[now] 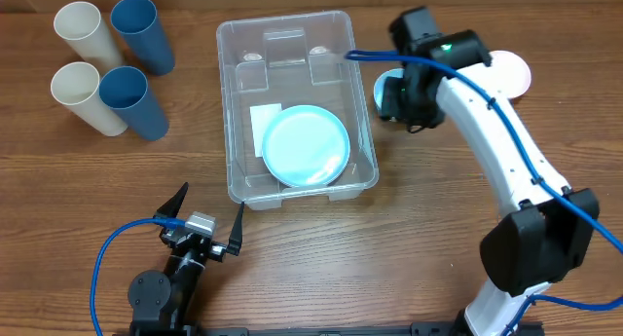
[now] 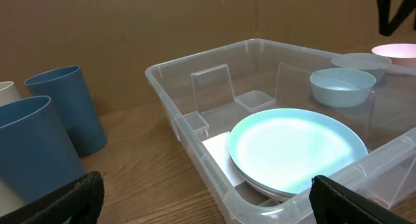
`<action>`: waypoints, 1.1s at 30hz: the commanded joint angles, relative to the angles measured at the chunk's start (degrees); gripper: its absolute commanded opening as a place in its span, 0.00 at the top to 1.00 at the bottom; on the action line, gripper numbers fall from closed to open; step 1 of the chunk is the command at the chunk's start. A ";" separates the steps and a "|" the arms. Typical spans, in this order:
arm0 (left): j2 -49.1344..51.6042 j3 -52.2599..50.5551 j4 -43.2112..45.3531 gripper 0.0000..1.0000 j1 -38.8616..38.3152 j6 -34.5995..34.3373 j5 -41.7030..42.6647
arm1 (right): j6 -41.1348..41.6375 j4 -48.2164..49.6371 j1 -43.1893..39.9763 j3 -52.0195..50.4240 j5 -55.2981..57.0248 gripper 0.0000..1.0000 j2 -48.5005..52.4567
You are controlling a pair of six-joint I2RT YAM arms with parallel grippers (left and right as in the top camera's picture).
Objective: Pack container
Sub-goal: 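Move the right gripper to the light-blue bowl and grasp its rim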
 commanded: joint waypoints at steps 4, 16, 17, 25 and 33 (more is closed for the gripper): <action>-0.39 -0.20 0.07 0.00 0.39 0.66 -0.13 | 0.33 2.10 0.13 -6.88 -1.40 0.51 1.33; -0.39 -0.20 0.07 0.00 0.39 0.66 -0.13 | 1.36 2.03 7.06 -6.91 -2.58 0.51 1.33; -0.39 -0.20 0.07 0.00 0.39 0.66 -0.13 | 1.36 2.27 6.75 -6.91 -2.12 0.51 1.33; -0.39 -0.20 0.07 0.00 0.39 0.66 -0.13 | 4.79 11.50 -2.40 -6.91 2.99 0.30 1.55; -0.39 -0.20 0.07 0.00 0.39 0.63 -0.13 | 12.50 23.58 -10.78 -6.93 -4.20 0.27 9.16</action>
